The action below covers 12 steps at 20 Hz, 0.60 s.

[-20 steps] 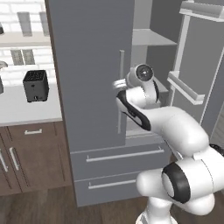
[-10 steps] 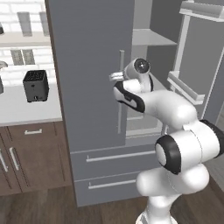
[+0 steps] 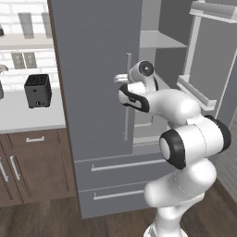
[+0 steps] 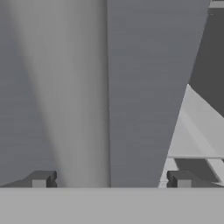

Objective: Take the strawberry from the fridge and place it on top of the pancake, located on the dining counter.

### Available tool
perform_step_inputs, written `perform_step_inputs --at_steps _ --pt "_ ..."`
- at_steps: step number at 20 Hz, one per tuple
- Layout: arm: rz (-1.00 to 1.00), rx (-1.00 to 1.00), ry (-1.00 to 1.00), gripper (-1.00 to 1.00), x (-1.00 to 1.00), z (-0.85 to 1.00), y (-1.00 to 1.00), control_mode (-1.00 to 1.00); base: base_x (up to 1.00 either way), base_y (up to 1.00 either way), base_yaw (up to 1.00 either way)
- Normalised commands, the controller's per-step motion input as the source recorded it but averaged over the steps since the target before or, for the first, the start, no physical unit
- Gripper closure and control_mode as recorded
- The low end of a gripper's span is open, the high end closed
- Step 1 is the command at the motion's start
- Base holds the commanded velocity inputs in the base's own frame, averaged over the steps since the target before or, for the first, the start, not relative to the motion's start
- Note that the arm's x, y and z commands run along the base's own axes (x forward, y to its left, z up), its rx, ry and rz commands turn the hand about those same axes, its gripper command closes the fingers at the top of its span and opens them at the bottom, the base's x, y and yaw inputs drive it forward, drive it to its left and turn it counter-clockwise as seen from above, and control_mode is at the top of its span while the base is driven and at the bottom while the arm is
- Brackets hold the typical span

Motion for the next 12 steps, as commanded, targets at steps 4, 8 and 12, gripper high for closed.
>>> perform_step_inputs --at_steps 4,8,12 --pt "-0.03 0.01 0.00 -1.00 0.59 -0.20 0.11 -1.00 0.00 0.00 0.00" --pt "-0.02 0.00 0.00 1.00 0.77 -0.19 0.36 -1.00 0.00 0.00 0.00" --pt "0.00 0.00 0.00 1.00 0.79 -0.07 0.67 -1.00 0.00 0.00 0.00"
